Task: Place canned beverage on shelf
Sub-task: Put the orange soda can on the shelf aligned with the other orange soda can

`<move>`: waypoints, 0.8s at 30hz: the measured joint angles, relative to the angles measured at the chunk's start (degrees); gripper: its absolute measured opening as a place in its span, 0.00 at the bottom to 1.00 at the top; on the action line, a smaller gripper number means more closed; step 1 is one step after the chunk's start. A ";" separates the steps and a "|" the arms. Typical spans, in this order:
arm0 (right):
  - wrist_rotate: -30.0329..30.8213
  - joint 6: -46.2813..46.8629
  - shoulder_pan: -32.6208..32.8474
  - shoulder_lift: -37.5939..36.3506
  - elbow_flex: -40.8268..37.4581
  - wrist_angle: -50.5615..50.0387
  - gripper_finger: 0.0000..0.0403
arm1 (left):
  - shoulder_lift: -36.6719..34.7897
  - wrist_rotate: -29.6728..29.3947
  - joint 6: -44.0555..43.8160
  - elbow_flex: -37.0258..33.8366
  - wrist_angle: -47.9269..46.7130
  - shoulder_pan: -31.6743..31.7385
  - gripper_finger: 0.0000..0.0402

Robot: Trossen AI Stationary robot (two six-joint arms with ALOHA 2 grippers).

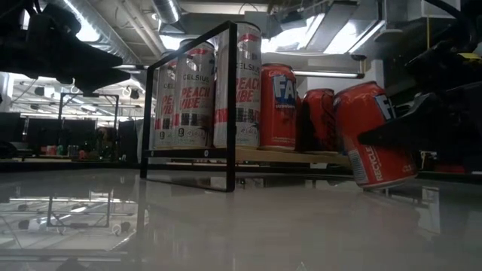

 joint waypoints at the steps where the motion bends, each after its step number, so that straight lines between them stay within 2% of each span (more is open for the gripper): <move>1: -0.03 0.04 0.01 0.00 0.00 0.00 0.72 | 0.00 0.00 0.00 0.00 0.00 0.01 0.76; 7: -2.35 0.07 0.04 0.02 -0.02 -0.11 0.75 | 0.00 0.00 0.00 0.00 0.00 0.02 0.76; 15: -5.61 0.15 0.04 0.18 -0.32 -3.21 0.97 | 0.00 0.00 0.00 0.00 0.00 0.01 0.76; 24: -7.15 -0.07 0.04 -1.05 -0.33 -2.49 0.91 | 0.00 0.00 -0.01 0.00 0.01 0.01 0.76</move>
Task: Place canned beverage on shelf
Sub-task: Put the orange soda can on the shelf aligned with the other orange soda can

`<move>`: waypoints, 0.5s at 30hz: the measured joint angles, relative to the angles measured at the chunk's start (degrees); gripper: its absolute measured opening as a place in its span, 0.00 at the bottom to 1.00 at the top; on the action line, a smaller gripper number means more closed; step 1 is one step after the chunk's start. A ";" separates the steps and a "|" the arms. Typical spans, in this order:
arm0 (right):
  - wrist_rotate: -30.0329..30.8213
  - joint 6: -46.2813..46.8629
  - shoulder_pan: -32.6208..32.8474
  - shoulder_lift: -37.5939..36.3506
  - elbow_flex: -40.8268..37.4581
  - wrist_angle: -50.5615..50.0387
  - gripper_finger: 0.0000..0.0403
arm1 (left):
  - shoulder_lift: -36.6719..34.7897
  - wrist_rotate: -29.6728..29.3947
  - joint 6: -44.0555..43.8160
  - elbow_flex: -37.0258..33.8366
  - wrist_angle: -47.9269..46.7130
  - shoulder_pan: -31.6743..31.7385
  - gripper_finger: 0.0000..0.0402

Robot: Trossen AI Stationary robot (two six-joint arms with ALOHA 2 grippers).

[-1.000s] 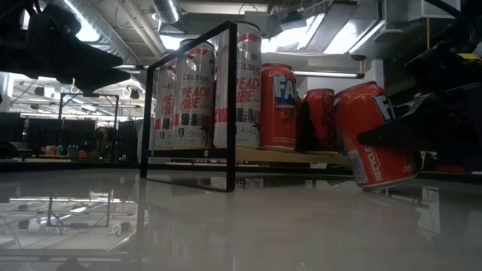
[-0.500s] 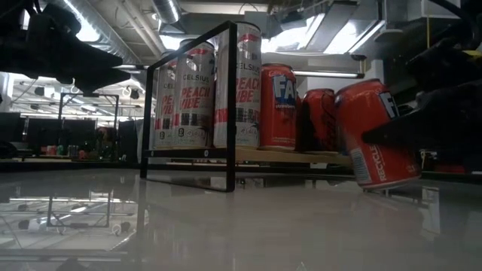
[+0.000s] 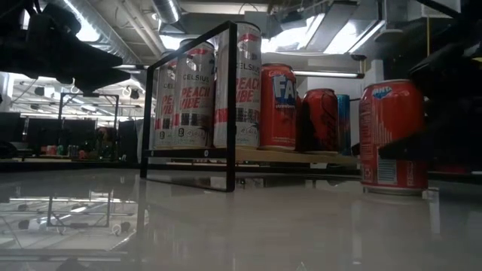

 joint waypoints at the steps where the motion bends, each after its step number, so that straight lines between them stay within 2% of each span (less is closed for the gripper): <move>1: -0.35 -0.20 -0.01 -0.53 0.00 -0.15 0.90 | -0.01 0.00 0.01 0.00 -0.01 0.00 0.76; 8: -0.99 -1.81 0.00 -6.35 0.00 -5.29 0.90 | 0.00 0.00 -0.01 0.00 -0.01 0.01 0.76; 15: -0.97 -1.87 0.00 -16.17 0.02 -17.61 0.90 | 0.00 0.00 0.01 0.00 -0.01 -0.01 0.76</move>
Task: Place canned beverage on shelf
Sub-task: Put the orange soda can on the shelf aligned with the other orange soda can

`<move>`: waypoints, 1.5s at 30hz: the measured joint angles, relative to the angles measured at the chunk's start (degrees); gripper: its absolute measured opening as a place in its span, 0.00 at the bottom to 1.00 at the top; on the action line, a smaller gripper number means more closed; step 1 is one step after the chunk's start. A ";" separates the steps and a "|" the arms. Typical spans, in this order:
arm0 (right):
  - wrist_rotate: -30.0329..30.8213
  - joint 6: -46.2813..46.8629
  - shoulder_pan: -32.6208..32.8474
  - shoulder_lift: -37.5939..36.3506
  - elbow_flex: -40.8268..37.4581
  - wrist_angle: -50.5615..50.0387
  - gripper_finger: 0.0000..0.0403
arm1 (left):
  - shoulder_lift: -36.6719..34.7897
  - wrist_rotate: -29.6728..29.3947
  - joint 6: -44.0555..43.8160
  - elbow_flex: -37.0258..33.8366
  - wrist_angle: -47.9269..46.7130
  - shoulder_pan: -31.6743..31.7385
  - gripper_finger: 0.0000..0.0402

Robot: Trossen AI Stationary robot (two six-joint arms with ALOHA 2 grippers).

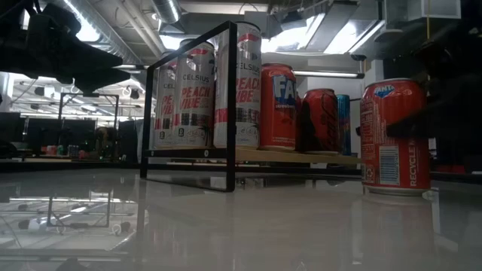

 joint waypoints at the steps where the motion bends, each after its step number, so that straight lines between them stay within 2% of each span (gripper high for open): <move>1: -0.02 0.00 0.00 -1.74 0.00 -1.79 0.90 | 0.00 0.00 0.00 0.00 0.00 0.00 0.76; 8: -4.24 0.00 0.00 -15.18 0.87 -18.39 0.90 | 0.00 0.00 0.00 0.00 0.00 0.02 0.76; 13: -5.12 -0.02 0.00 -22.84 6.94 -39.90 0.90 | 0.00 0.00 -0.01 0.00 0.00 0.02 0.76; 20: -8.82 -2.15 -0.02 -24.94 19.94 -67.68 0.90 | 0.00 0.00 -0.02 0.00 0.00 0.01 0.76; 24: -11.73 -5.14 -0.02 -24.96 25.64 -76.32 0.90 | 0.00 0.00 -0.02 0.00 0.00 0.02 0.76; 31: -14.97 -8.74 -1.92 -24.94 30.08 -83.38 0.90 | 0.00 0.00 -0.02 0.00 0.00 0.00 0.76; 37: -25.10 -10.00 -9.87 -24.46 30.23 -83.65 0.90 | 0.00 0.00 0.00 0.00 0.00 0.02 0.76; 45: -33.84 -21.37 -15.20 -24.52 33.02 -84.05 0.90 | 0.00 0.00 -0.02 0.00 0.00 0.00 0.76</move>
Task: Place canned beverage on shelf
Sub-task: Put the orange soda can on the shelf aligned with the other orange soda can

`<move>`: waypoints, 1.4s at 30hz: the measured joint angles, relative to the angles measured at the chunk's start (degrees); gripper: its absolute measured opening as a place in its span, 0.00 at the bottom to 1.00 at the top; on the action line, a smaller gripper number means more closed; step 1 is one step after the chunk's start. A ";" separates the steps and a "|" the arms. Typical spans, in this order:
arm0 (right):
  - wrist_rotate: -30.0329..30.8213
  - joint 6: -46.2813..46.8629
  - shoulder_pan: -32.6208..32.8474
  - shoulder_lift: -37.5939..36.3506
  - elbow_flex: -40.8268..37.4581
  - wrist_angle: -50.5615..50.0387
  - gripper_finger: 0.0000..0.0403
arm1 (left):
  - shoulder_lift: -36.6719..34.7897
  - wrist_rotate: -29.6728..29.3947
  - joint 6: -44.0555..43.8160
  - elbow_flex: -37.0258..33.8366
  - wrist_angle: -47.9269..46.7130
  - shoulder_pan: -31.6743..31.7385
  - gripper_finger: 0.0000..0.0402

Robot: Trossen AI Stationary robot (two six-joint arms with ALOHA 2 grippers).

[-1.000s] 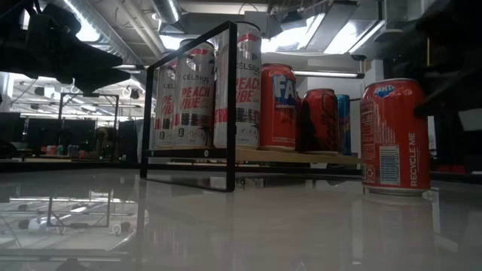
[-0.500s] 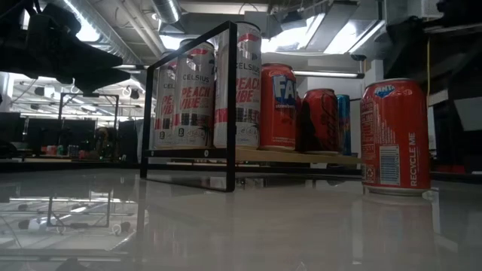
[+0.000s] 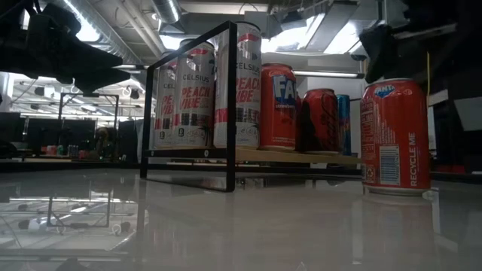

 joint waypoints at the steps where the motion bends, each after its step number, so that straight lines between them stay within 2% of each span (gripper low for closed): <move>1: -0.73 -2.45 -0.31 0.01 0.20 -0.09 0.90 | -0.02 0.00 0.00 0.00 0.00 0.02 0.76; 6: -5.30 -12.20 -2.64 1.41 0.64 0.00 0.90 | 0.00 0.00 0.01 0.01 0.00 0.02 0.76; 10: -9.44 -15.45 -5.35 3.48 0.64 -0.08 0.90 | -0.02 0.00 0.01 0.01 0.00 0.00 0.76; 14: -10.95 -18.47 -7.38 4.86 0.64 0.03 0.90 | -0.02 0.00 0.00 0.02 0.00 0.02 0.76; 27: -11.12 -26.15 -7.73 6.81 0.64 0.45 0.90 | -0.01 0.00 0.02 0.02 0.00 0.02 0.76; 33: -11.12 -26.23 -7.71 9.94 0.64 0.75 0.90 | -0.01 0.02 0.00 0.02 0.00 0.02 0.76; 42: -10.61 -25.88 -7.73 10.25 0.64 1.75 0.90 | -0.02 0.00 0.02 0.02 0.00 0.01 0.76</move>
